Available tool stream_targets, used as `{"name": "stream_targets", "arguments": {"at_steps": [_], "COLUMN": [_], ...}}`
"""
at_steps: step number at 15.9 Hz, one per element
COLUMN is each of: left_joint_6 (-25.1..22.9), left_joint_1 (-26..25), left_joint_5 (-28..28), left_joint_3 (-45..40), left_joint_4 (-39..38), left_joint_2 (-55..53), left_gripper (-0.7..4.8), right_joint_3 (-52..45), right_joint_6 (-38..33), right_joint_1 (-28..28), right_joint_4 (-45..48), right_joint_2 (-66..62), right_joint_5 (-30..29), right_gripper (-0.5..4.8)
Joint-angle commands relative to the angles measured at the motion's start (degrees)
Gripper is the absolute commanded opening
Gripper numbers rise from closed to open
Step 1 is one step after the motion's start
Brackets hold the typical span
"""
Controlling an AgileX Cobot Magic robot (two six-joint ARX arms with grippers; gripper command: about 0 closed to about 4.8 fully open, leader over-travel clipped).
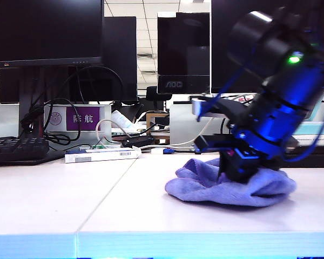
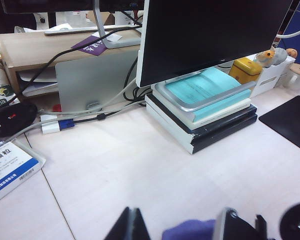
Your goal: Wipe the table from front to back using the rag.
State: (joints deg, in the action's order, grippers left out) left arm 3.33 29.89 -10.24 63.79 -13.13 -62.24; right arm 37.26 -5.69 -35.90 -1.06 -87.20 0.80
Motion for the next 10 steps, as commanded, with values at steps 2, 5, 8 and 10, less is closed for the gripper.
{"name": "stream_targets", "arguments": {"at_steps": [2,5,8,10], "left_joint_6": [0.1,0.1,0.1,0.1], "left_joint_1": [0.1,0.1,0.1,0.1], "left_joint_5": [0.1,0.1,0.1,0.1], "left_joint_3": [0.4,0.4,0.4,0.4], "left_joint_4": [0.3,0.3,0.3,0.3], "left_joint_2": [0.1,0.1,0.1,0.1], "left_gripper": [-0.04,-0.04,-0.04,-0.04], "right_joint_3": [-3.6,-4.9,-7.9,-8.7], "right_joint_6": [-0.5,-0.6,-1.4,-1.6], "right_joint_1": [-0.8,-2.6,-2.7,-2.7], "right_joint_4": [-7.5,-7.3,-7.2,-6.9], "right_joint_2": [0.2,2.1,3.7,4.2], "right_joint_5": [-1.0,-1.0,-1.2,-2.1], "right_gripper": [-0.06,-0.06,-0.06,-0.06]}}
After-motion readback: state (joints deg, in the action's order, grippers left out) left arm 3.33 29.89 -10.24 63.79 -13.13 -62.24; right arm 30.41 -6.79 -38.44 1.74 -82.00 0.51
